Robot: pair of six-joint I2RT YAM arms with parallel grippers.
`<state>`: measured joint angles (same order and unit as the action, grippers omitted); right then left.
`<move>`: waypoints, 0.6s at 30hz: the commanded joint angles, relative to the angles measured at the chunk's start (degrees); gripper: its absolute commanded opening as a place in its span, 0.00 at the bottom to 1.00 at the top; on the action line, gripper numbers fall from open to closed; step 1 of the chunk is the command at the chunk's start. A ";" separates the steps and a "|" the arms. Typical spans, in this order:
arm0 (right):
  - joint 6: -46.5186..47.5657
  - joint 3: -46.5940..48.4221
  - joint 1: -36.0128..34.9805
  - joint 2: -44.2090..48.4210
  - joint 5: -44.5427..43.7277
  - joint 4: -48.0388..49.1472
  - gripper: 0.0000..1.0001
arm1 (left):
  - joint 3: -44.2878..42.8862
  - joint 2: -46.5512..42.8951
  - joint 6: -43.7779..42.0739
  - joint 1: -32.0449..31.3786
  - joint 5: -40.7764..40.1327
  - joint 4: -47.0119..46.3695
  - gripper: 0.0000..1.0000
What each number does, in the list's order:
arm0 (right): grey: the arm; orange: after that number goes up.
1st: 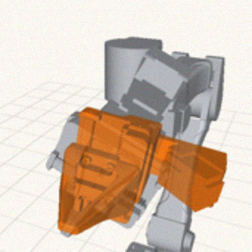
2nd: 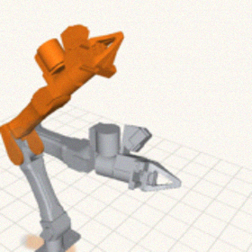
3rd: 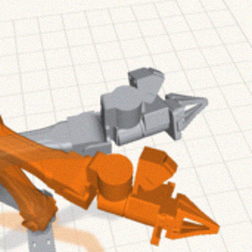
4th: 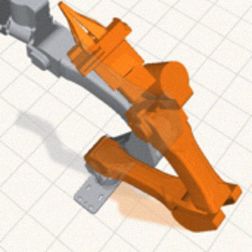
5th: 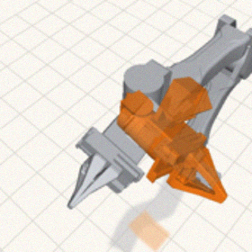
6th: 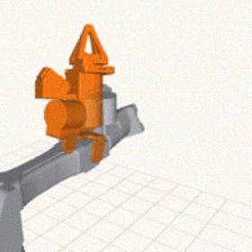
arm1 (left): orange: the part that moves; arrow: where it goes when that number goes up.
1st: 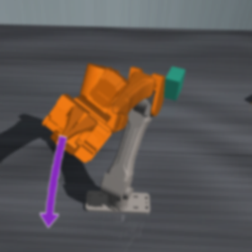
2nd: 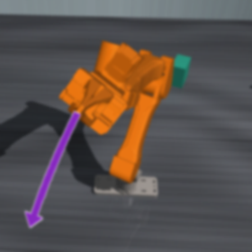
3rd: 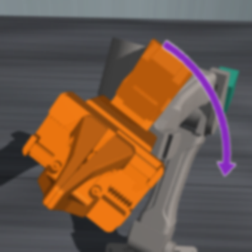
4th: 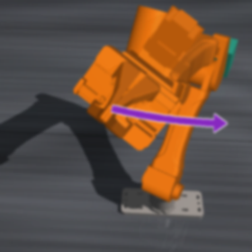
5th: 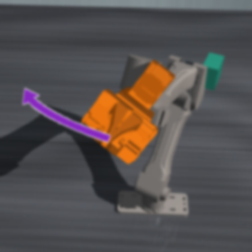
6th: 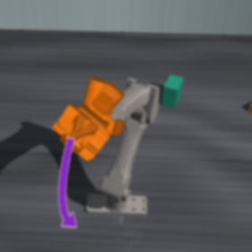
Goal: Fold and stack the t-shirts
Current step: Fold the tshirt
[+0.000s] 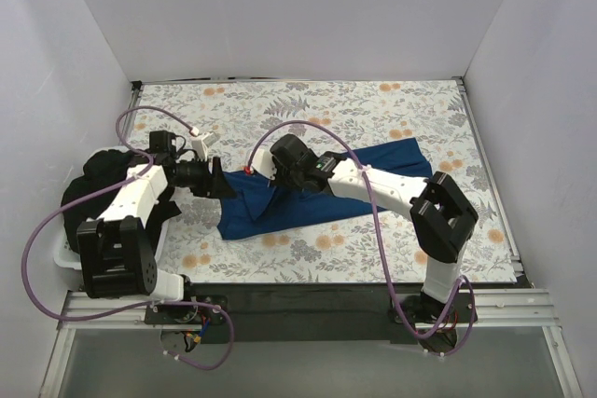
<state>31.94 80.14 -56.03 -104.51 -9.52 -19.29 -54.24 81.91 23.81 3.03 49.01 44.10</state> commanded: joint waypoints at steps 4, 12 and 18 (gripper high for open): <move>-4.43 3.09 2.67 -1.66 3.19 1.27 0.01 | 4.49 -6.58 -10.35 1.45 4.86 -5.51 0.49; -6.28 3.10 5.93 -3.51 4.86 1.53 0.01 | 6.78 -8.09 -14.41 0.93 1.70 -7.18 0.48; -5.49 -0.33 7.16 -1.84 4.86 2.94 0.01 | 6.43 -6.94 -14.15 -1.44 -1.99 -8.50 0.45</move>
<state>26.81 80.75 -49.19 -107.96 -5.72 -18.68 -47.62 75.11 11.07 2.76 48.73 37.47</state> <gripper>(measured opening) 0.026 0.452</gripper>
